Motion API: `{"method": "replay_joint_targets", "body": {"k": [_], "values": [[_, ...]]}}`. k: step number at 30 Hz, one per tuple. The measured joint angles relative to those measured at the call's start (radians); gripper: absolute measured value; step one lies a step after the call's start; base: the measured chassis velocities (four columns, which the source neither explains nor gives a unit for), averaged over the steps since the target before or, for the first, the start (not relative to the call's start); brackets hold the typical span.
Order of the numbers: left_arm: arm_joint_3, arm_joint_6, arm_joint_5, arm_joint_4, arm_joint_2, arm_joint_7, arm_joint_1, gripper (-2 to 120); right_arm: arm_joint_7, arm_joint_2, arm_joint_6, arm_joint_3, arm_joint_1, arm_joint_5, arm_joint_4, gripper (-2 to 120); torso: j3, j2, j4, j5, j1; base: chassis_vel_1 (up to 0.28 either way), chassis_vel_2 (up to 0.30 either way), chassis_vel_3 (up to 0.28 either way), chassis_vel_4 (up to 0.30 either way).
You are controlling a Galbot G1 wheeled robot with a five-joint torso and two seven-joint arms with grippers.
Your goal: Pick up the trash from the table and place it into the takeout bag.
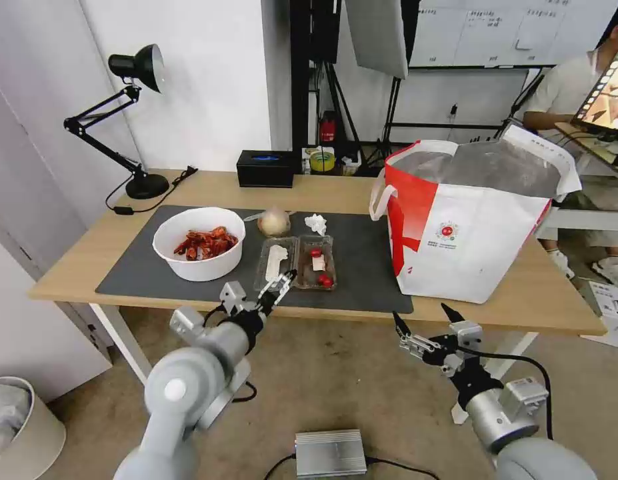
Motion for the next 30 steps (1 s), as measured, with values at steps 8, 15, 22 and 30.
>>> {"method": "replay_joint_targets", "body": {"k": [8, 15, 22, 30], "values": [[0.031, -0.010, 0.006, 0.045, -0.011, -0.015, -0.036, 100, 0.003, 0.003, 0.001, 0.015, -0.010, 0.000, 0.008, 100, 0.000, 0.000, 0.0000, 0.0000, 0.000, 0.000, 0.000, 0.000, 0.000], [0.054, -0.014, 0.012, 0.089, -0.025, -0.029, -0.070, 100, 0.005, 0.004, 0.002, 0.022, -0.013, 0.000, 0.008, 100, 0.000, 0.000, 0.0000, 0.0000, 0.000, 0.000, 0.000, 0.000, 0.000], [0.069, -0.019, 0.020, 0.130, -0.033, -0.040, -0.096, 100, 0.005, 0.004, 0.002, 0.025, -0.014, 0.000, 0.004, 100, 0.000, 0.000, 0.0000, 0.0000, 0.000, 0.000, 0.000, 0.000, 0.000], [0.076, -0.041, 0.036, 0.178, -0.041, -0.050, -0.133, 100, 0.005, 0.011, 0.002, 0.025, -0.013, -0.001, -0.005, 100, 0.000, 0.000, 0.0000, 0.0000, 0.000, 0.000, 0.000, 0.000, 0.000]]}}
